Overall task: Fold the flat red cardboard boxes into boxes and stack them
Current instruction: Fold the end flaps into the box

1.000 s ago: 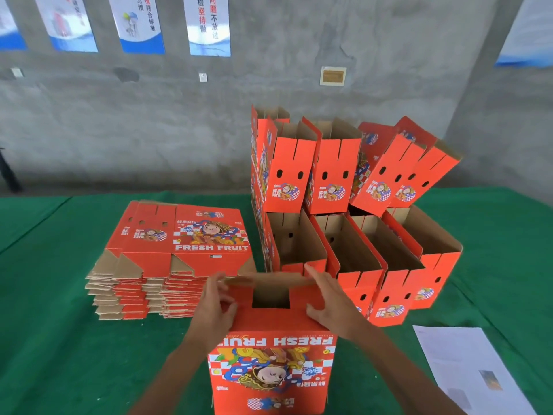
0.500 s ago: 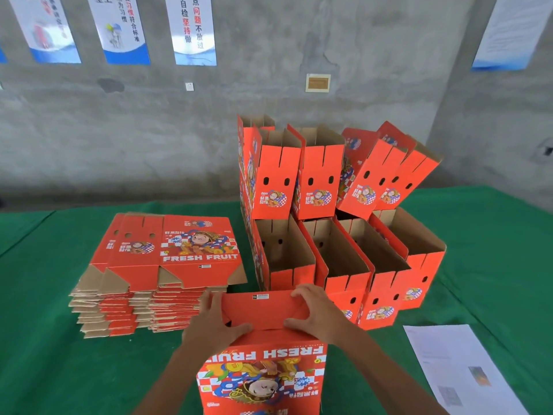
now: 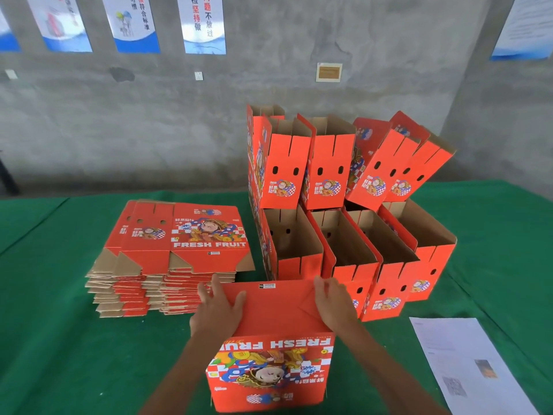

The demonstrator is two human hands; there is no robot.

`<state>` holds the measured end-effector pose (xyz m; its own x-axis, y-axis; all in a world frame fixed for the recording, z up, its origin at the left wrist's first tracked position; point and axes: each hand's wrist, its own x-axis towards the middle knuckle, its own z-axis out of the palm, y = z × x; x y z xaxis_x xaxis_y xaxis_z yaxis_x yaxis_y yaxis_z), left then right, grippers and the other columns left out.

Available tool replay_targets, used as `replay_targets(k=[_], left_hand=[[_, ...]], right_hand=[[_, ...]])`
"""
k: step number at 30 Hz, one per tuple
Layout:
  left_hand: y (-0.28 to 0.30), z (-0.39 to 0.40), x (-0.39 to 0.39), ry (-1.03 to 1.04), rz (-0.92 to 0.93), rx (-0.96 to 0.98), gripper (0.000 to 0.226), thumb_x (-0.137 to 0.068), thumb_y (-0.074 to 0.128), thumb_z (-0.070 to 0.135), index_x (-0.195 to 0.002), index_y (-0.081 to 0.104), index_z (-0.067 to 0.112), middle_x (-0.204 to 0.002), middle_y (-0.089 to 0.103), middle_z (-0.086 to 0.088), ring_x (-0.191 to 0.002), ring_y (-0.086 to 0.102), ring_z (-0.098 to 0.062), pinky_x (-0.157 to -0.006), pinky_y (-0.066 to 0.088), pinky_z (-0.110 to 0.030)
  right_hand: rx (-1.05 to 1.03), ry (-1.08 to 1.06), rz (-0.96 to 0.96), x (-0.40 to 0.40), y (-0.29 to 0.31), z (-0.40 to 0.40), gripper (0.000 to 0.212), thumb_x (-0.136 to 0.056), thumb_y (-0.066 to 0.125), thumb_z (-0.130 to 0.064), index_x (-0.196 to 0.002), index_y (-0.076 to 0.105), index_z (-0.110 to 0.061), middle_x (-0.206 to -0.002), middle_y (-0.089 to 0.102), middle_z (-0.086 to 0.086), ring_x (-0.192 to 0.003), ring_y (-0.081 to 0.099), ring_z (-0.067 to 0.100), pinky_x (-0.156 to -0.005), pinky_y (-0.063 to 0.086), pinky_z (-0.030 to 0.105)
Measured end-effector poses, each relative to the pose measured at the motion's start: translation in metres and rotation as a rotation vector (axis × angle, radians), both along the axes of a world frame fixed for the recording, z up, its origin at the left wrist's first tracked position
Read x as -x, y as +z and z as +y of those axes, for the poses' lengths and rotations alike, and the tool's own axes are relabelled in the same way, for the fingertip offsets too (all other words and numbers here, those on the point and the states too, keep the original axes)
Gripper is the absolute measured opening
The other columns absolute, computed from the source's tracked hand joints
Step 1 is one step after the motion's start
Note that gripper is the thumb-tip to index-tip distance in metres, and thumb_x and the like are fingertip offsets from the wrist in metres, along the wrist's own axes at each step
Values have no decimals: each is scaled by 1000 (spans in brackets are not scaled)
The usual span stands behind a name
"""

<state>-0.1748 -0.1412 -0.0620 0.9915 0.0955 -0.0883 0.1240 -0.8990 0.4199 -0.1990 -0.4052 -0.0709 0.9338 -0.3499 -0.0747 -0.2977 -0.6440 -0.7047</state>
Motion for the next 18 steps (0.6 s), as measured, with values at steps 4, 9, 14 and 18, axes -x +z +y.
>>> replay_targets(k=[4, 9, 14, 18], left_hand=[[-2, 14, 2, -1, 40, 114, 72, -100, 34, 68, -159, 13, 33, -145, 53, -13, -128, 58, -37, -105, 49, -56], [2, 19, 5, 8, 55, 259, 55, -102, 37, 63, -146, 35, 29, -134, 60, -14, -118, 62, -36, -103, 49, -51], [5, 33, 15, 118, 33, 386, 48, -101, 42, 64, -116, 44, 18, -109, 62, -7, -103, 63, -32, -97, 50, -48], [5, 54, 25, 202, 51, 387, 46, -100, 48, 62, -109, 49, 17, -95, 59, -2, -96, 61, -29, -86, 46, -39]], right_hand=[[-688, -93, 549, 8, -2, -17, 107, -83, 13, -92, -124, 61, -7, -103, 76, 18, -94, 75, 35, -78, 60, 43], [-517, 10, 765, 21, -13, -32, 107, -80, 12, -96, -123, 59, -10, -112, 69, 21, -102, 70, 32, -81, 62, 41], [-595, 141, 888, 24, -4, -28, 100, -71, 10, -102, -93, 60, -18, -90, 63, 8, -85, 59, 20, -76, 53, 27], [-644, 211, 853, 33, 0, -19, 99, -64, 25, -104, -99, 57, -18, -88, 58, 8, -75, 57, 19, -71, 52, 29]])
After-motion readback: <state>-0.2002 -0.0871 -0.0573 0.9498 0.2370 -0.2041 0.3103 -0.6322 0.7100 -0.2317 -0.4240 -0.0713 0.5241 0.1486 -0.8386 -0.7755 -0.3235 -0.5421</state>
